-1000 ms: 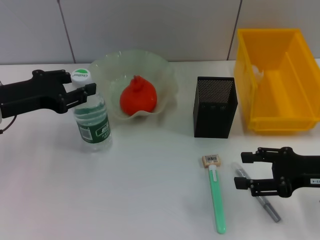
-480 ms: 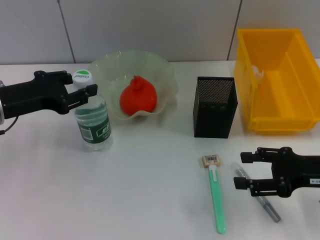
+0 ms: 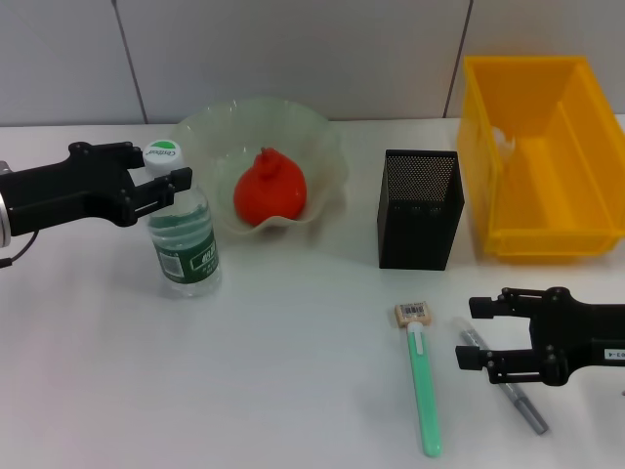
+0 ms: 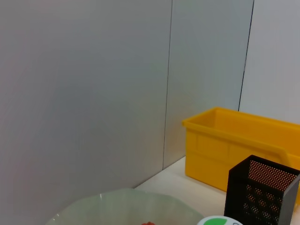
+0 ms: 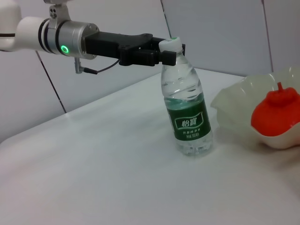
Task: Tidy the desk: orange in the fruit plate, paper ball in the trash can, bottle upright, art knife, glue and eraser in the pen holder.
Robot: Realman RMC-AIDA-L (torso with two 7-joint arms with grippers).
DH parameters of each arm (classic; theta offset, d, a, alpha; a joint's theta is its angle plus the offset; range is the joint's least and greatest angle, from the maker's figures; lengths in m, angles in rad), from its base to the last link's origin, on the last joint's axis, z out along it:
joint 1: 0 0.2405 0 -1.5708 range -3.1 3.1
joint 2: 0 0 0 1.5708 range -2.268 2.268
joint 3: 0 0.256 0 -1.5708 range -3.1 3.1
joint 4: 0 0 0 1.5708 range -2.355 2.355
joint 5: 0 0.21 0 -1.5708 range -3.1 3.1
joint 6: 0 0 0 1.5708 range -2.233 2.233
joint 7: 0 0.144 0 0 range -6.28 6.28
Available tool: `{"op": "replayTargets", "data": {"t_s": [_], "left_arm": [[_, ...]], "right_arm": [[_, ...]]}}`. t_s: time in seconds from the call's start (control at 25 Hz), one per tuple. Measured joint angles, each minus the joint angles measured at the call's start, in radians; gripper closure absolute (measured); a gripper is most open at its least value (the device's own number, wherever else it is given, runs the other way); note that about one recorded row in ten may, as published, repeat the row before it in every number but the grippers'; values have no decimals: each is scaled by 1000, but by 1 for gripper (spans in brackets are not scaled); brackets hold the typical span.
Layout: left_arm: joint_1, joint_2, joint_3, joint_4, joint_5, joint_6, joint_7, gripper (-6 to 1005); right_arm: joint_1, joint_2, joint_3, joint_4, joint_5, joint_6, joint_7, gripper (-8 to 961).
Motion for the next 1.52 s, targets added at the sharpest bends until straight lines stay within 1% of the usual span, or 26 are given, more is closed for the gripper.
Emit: {"op": "replayTargets", "data": {"t_s": [0.88,1.12,1.32,1.44,1.52], "left_arm": [[-2,2,-1,-10,-4,-8,0,547],[-1,2,0,-9,-4,-8,0,334],[5,2,-8,-2,-33,-3,-1,256],[15,8,-9,0,-98,17,-8,228],[24,16,-9,1,-152,49,-19,210]], "right_arm": [[-4,1,0,0,0,0,0,169],[-3,2,0,0,0,0,0,169],[-3,2,0,0,0,0,0,169],[-3,2,0,0,0,0,0,169],[-3,1,0,0,0,0,0,169]]}}
